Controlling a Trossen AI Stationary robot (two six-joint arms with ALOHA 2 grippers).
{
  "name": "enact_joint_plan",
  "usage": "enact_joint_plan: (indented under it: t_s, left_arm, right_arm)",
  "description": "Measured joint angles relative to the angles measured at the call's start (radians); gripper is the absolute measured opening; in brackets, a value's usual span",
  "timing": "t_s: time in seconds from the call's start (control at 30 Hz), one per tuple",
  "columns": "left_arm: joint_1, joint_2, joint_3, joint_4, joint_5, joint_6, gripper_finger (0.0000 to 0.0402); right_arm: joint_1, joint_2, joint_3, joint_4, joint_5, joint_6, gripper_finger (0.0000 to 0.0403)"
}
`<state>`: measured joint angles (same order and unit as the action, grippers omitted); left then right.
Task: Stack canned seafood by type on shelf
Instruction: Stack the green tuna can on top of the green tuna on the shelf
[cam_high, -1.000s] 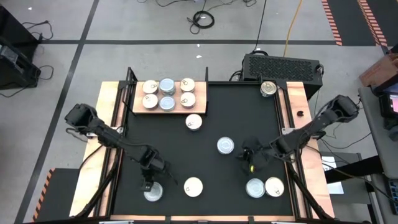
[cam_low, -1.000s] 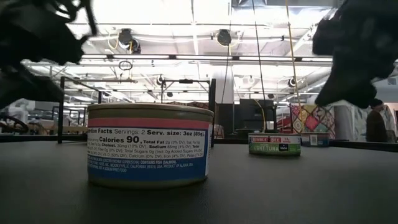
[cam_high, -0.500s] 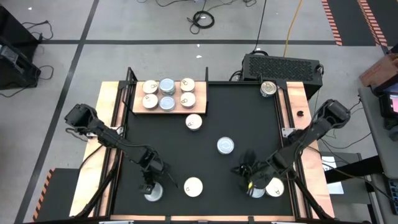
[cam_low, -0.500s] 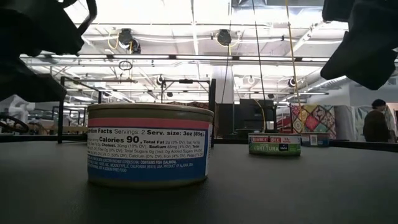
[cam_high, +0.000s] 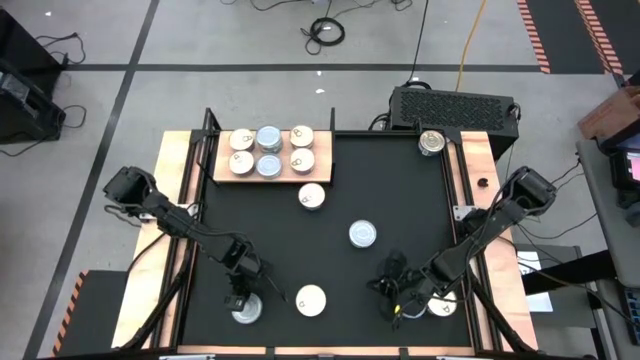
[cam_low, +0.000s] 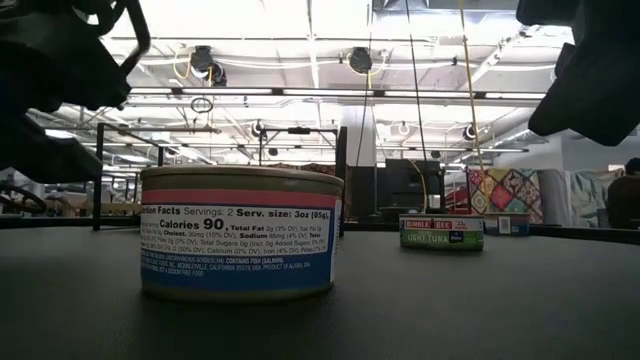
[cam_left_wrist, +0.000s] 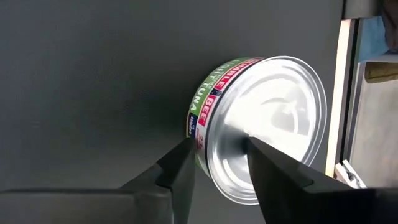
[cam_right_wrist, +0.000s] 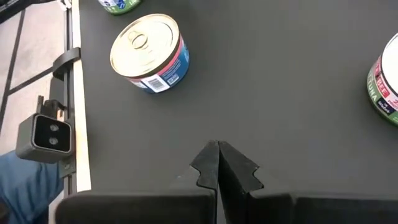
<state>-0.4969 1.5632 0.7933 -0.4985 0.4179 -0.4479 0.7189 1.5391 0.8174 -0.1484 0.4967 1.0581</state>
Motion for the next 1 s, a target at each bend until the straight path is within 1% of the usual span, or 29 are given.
enact_joint_plan:
  t_s: [0.1, 0.3, 0.4, 0.7, 1.0]
  left_arm:
    - [0.000, -0.001, -0.001, 0.000, -0.001, 0.002, 0.0121]
    - [0.001, -0.002, 0.000, -0.002, 0.000, 0.008, 0.0039]
    - [0.001, -0.002, 0.000, -0.003, 0.001, 0.008, 0.0009]
    - [0.022, -0.025, 0.004, -0.023, 0.000, 0.007, 0.0001]
    - [0.126, -0.171, 0.004, -0.088, -0.027, 0.008, 0.0001]
  right_arm:
    - [0.011, 0.000, 0.000, 0.003, 0.006, 0.003, 0.0000]
    - [0.010, 0.000, 0.000, 0.010, 0.010, 0.004, 0.0000]
    - [0.011, 0.000, 0.000, 0.010, 0.010, 0.004, 0.0000]
    - [0.011, 0.000, 0.000, 0.009, 0.009, 0.004, 0.0000]
    - [0.011, 0.000, 0.000, 0.009, 0.009, 0.002, 0.0000]
